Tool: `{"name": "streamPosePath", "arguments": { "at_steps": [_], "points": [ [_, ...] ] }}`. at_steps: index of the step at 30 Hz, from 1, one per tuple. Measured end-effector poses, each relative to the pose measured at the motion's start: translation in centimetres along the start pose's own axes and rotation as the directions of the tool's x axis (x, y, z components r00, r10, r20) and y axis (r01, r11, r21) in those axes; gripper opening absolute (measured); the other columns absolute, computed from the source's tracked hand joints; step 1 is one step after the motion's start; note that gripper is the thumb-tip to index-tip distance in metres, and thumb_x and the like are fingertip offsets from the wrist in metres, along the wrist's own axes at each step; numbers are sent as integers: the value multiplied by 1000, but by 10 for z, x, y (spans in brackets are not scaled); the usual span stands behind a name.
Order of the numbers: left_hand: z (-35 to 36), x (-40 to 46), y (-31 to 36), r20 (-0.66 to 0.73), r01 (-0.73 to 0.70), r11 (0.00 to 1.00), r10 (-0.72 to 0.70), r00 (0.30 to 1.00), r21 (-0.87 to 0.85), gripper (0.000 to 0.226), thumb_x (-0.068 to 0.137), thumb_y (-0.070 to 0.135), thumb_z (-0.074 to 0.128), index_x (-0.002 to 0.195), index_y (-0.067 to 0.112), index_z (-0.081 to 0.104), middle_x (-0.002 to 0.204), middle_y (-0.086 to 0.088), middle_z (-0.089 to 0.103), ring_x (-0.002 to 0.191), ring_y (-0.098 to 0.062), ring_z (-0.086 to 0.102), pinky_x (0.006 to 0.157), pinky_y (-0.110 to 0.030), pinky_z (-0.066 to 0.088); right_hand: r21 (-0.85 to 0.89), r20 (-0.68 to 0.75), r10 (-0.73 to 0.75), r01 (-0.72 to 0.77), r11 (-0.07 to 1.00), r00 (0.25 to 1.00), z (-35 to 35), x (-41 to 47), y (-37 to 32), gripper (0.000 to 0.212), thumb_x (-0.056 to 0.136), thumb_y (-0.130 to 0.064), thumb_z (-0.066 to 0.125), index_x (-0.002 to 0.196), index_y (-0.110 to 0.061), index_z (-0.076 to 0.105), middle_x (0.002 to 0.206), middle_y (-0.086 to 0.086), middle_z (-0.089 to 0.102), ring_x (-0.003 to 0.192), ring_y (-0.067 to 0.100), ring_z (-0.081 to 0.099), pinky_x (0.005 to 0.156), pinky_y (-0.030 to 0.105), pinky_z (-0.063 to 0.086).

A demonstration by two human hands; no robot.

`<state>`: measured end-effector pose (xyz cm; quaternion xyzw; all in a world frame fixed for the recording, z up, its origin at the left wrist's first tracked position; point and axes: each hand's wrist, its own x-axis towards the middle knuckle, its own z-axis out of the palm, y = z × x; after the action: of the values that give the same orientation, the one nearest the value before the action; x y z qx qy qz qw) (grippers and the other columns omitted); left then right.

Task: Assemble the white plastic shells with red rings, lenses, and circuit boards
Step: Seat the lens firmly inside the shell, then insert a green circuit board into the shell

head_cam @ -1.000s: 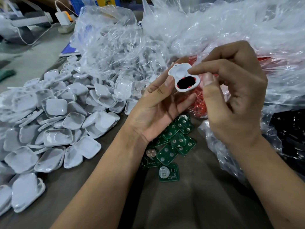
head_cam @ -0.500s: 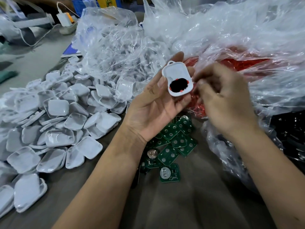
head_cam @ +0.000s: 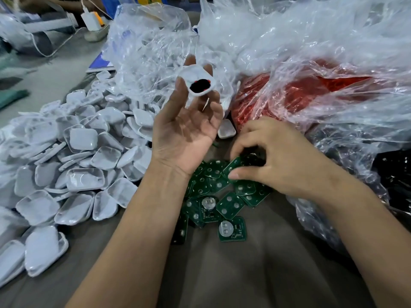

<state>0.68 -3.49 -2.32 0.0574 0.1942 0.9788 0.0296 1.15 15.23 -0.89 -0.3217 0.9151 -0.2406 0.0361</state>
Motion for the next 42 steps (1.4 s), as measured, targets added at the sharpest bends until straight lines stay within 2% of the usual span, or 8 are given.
{"name": "streamPosePath", "arguments": {
  "at_steps": [6, 11, 19, 22, 26, 32, 37, 42],
  "points": [
    [1, 0, -2, -17, 14, 1000, -14, 1000, 10, 44, 88, 22, 63, 130, 11, 56, 117, -11, 65, 95, -24, 62, 81, -29, 57, 566, -274, 108, 69, 822, 956, -1, -1, 10, 12, 89, -11, 79, 93, -22, 77, 74, -13, 74, 60, 0, 66, 57, 11, 49],
    [2, -1, -5, -33, 45, 998, -44, 999, 40, 35, 85, 24, 66, 117, 10, 65, 113, -12, 66, 93, -25, 64, 79, -30, 60, 841, -291, 225, 136, 524, 930, -3, 0, 16, 26, 94, -1, 70, 108, -21, 80, 86, 11, 74, 75, 25, 57, 60, 21, 49],
    [0, -1, -8, 14, 60, 993, -62, 998, 100, 59, 66, 17, 87, 122, 8, 67, 112, -14, 69, 93, -27, 67, 78, -31, 60, 875, -325, 295, 167, 454, 899, -5, 0, 16, 21, 92, 3, 71, 101, -15, 75, 87, 6, 75, 74, 21, 60, 60, 24, 49],
    [-1, -1, -7, 24, 73, 993, -76, 997, 91, 47, 69, 15, 86, 113, 6, 74, 112, -15, 70, 97, -27, 65, 79, -31, 62, 858, -318, 278, 150, 491, 907, -4, 0, 14, 22, 96, 4, 65, 102, -14, 77, 85, 8, 72, 70, 28, 52, 52, 25, 41],
    [-4, 1, 0, 31, 89, 960, -101, 994, 266, 41, 76, 13, 77, 117, 12, 72, 118, -12, 72, 101, -23, 68, 82, -29, 61, 891, -313, 320, 159, 426, 894, -5, 1, 11, 26, 100, 4, 56, 107, -13, 74, 91, 9, 75, 71, 21, 68, 50, 29, 50],
    [-17, -8, 17, 14, 105, 553, -206, 978, 826, 36, 69, 1, 84, 101, 15, 75, 115, -16, 76, 108, -27, 73, 80, -32, 61, 905, -369, 462, 200, 374, 806, -9, 2, 18, 23, 100, 5, 53, 112, -8, 68, 80, 7, 67, 61, 20, 59, 43, 27, 40],
    [-14, -13, 13, -5, 26, 107, -197, 980, 994, 39, 69, 8, 93, 101, 14, 71, 107, 0, 79, 108, -18, 73, 101, -54, 54, 890, -366, 446, 168, 423, 817, -9, 1, 17, 20, 99, 5, 57, 112, -7, 68, 78, 5, 66, 60, 19, 60, 43, 26, 42],
    [-11, -13, 12, -28, 24, -25, -158, 987, 999, 42, 67, 9, 96, 101, 15, 73, 102, 5, 79, 100, -11, 74, 93, -45, 58, 866, -386, 443, 152, 477, 809, -7, 1, 15, 17, 95, 1, 68, 108, -9, 73, 82, 7, 73, 64, 19, 67, 47, 23, 47]
  ]
}}
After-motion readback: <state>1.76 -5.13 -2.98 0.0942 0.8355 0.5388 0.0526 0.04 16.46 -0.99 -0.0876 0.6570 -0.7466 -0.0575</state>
